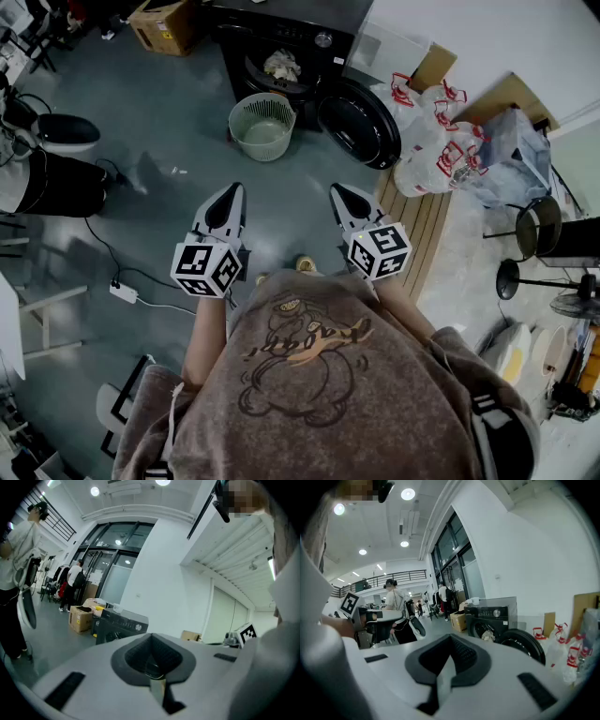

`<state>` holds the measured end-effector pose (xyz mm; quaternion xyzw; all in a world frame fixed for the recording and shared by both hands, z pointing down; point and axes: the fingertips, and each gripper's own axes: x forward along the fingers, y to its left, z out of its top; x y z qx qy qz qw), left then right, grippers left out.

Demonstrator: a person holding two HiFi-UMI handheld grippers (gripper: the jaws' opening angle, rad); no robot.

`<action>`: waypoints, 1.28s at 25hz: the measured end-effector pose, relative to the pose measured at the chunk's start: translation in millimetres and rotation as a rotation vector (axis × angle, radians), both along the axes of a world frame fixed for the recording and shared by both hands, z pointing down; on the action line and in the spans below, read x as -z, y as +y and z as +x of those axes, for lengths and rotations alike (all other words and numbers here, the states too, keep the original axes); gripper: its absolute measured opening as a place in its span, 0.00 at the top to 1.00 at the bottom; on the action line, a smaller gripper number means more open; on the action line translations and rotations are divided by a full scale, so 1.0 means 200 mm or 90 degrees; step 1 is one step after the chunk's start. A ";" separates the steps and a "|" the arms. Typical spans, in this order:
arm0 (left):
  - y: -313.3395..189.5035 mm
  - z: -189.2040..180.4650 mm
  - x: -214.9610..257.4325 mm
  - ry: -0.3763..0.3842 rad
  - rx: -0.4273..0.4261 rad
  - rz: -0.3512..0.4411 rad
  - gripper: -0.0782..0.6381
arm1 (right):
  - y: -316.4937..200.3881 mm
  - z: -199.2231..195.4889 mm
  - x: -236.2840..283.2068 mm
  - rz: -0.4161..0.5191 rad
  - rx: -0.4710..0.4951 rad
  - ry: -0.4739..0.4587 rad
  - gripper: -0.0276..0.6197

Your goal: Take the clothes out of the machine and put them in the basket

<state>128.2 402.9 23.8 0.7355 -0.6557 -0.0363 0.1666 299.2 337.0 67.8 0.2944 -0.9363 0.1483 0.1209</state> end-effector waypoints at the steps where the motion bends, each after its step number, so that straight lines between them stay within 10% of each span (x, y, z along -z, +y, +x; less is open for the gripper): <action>1: 0.00 0.00 -0.01 0.000 -0.001 0.000 0.88 | 0.00 0.00 0.00 0.000 -0.001 -0.003 0.96; 20: 0.04 -0.20 -0.13 -0.018 -0.055 -0.026 0.88 | 0.06 -0.25 -0.09 -0.027 -0.027 -0.008 0.96; 32: -0.46 -0.45 -0.18 -0.023 -0.046 -0.034 0.88 | -0.46 -0.56 -0.14 -0.030 0.000 -0.026 0.96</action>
